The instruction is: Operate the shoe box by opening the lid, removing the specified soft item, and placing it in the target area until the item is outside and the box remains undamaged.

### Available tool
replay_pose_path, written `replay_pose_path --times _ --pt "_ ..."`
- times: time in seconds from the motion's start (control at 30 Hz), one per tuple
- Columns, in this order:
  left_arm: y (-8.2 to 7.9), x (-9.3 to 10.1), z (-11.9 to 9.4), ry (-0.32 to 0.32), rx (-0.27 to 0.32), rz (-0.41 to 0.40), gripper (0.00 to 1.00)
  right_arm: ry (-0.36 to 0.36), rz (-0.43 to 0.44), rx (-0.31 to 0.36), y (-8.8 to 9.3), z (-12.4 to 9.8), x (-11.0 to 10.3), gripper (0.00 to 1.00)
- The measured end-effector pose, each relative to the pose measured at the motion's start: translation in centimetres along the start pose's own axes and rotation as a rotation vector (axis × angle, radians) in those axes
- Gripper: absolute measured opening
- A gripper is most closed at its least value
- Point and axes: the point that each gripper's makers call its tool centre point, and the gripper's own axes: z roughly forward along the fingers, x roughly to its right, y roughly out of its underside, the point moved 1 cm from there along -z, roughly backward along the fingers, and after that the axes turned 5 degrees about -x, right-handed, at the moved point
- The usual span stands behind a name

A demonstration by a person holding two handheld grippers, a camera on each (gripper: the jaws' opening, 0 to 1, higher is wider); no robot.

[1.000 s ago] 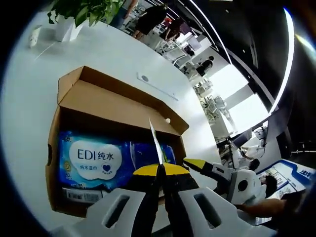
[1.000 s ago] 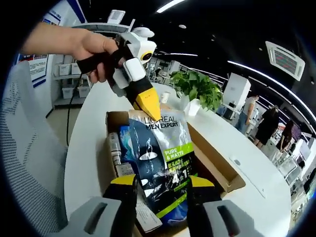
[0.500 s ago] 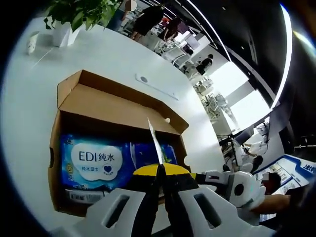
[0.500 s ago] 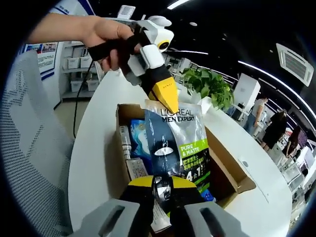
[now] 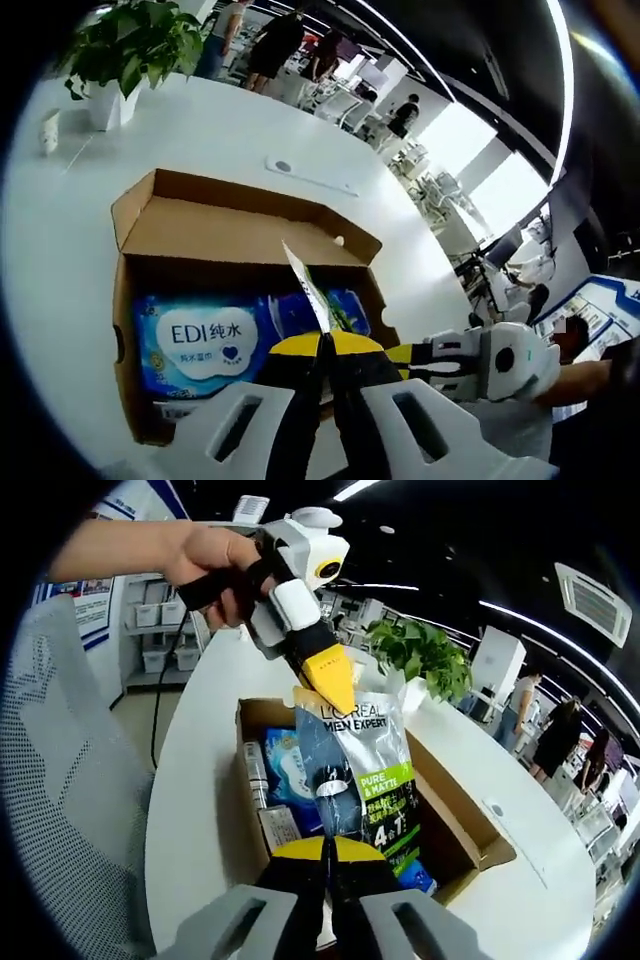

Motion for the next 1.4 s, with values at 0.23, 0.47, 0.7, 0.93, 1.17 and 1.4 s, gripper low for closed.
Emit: replay_pose_path --times 0.23,0.47,0.7,0.93,1.17,1.4 --pt "-0.5 0.3 -0.7 0.016 0.018 0.008 0.0 0.007 -0.004 0.016 -0.9 -0.8 0.3 0.0" --pt "-1.1 0.6 -1.3 0.029 0.035 0.017 0.0 0.026 -0.037 0.029 -1.7 -1.8 0.8 0.0" --pt "-1.7 1.3 -1.6 0.047 0.052 0.025 0.0 0.045 -0.046 0.039 -2.4 -2.8 1.5 0.0" --pt "-2.1 2.4 -1.3 0.063 0.057 0.04 0.0 0.063 -0.056 0.041 -2.4 -3.9 2.2 0.0" --pt "-2.4 3.7 -0.7 0.083 0.054 0.059 0.0 0.082 -0.055 0.036 -2.1 -5.1 2.9 0.0" --pt "-2.5 4.9 0.2 0.102 0.05 0.078 0.0 0.103 -0.058 0.026 -1.4 -6.2 3.7 0.0"
